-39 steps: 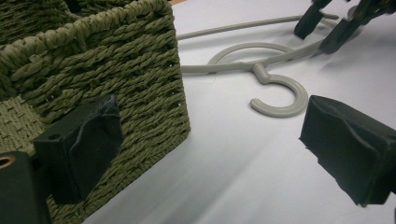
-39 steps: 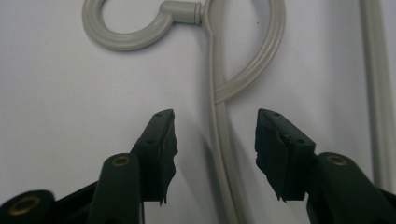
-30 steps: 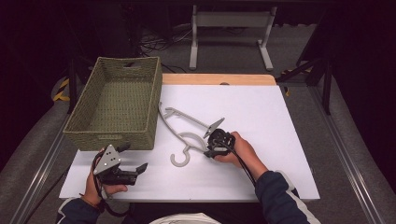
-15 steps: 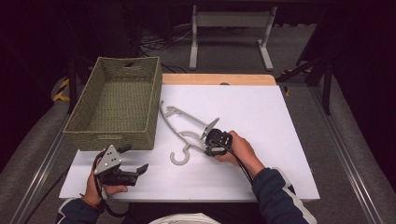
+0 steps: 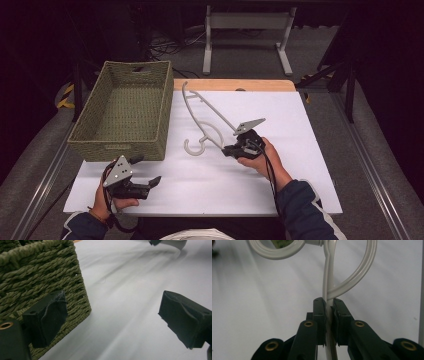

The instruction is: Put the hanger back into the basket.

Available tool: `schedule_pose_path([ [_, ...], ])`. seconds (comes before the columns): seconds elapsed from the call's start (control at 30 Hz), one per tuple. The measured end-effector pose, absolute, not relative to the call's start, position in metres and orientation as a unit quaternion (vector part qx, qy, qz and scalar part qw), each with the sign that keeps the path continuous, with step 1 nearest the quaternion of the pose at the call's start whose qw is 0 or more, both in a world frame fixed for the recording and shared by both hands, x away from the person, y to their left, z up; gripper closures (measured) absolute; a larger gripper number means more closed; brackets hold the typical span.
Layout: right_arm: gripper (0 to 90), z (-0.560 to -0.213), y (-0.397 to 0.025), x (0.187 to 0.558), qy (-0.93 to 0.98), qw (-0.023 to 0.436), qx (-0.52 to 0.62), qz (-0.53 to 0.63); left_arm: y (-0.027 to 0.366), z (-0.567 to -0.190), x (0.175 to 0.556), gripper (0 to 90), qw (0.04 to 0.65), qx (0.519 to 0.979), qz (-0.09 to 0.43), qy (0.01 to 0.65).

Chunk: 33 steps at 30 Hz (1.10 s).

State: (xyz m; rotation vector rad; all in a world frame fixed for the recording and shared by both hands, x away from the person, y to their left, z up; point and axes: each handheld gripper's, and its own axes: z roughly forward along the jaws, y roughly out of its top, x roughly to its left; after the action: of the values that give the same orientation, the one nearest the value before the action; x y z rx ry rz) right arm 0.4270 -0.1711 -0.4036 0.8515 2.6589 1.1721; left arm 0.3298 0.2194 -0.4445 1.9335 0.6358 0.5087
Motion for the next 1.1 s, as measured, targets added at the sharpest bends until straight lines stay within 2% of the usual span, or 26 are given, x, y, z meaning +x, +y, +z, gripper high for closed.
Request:
schedule_pose_path([
  [0.17,82.4,-0.389,-0.179,0.422,0.851,0.065,0.273,0.444,0.206,-0.440,0.335,12.6,0.503,0.802,0.208,0.248],
  [0.47,82.4,-0.376,-0.185,0.413,0.786,0.042,0.254,0.562,0.182,-0.418,0.344,15.9,0.537,0.783,0.208,0.233],
  [0.73,82.4,-0.380,-0.176,0.408,0.739,0.029,0.251,0.624,0.152,-0.383,0.368,28.5,0.604,0.739,0.192,0.229],
  [1.1,82.4,-0.388,-0.170,0.405,0.707,0.008,0.246,0.663,0.110,-0.379,0.394,40.8,0.631,0.726,0.153,0.227],
])
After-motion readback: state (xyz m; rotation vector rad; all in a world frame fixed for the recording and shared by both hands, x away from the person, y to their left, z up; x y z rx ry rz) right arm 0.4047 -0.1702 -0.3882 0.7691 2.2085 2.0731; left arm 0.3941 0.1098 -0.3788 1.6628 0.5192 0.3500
